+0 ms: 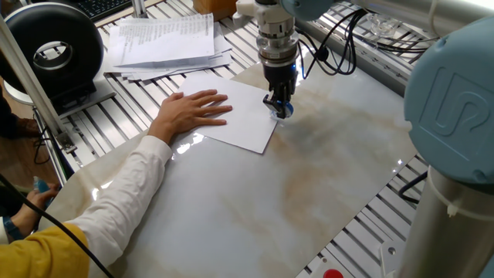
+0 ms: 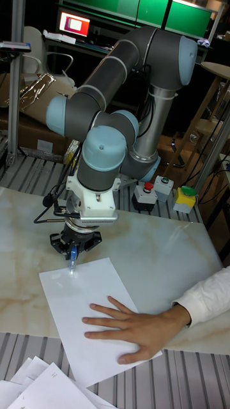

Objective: Use the correction tape on paper

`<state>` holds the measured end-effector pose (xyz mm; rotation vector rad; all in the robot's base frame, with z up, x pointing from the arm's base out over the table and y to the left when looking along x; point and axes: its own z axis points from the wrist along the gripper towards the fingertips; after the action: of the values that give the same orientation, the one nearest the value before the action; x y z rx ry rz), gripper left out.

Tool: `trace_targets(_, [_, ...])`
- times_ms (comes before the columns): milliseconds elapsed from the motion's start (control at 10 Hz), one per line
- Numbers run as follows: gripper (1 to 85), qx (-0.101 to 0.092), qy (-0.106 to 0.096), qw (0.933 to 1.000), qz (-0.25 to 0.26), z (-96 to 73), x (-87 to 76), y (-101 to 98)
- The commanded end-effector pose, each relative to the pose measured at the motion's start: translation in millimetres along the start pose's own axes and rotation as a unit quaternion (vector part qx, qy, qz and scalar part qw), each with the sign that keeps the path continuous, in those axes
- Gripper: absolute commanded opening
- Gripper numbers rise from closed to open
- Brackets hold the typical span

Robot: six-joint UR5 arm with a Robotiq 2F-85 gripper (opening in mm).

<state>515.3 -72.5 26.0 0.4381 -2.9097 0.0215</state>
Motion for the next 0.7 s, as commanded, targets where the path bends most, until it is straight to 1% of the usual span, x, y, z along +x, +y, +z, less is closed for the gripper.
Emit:
trace_targets(0, [1.7, -0.004, -0.004, 1.0, 0.002, 2.5, 3.7, 0.7])
trace_targets(200, [1.7, -0.001, -0.003, 1.0, 0.004, -0.8, 4.2, 1.9])
trace_targets(400, [1.7, 0.0, 0.005, 1.0, 0.008, -10.8, 5.6, 5.6])
trace_targets(500, [1.7, -0.002, 0.004, 1.0, 0.008, -12.2, 7.0, 5.6])
trace_targets(600, [1.7, 0.001, 0.003, 1.0, 0.006, -12.8, 6.4, 3.8])
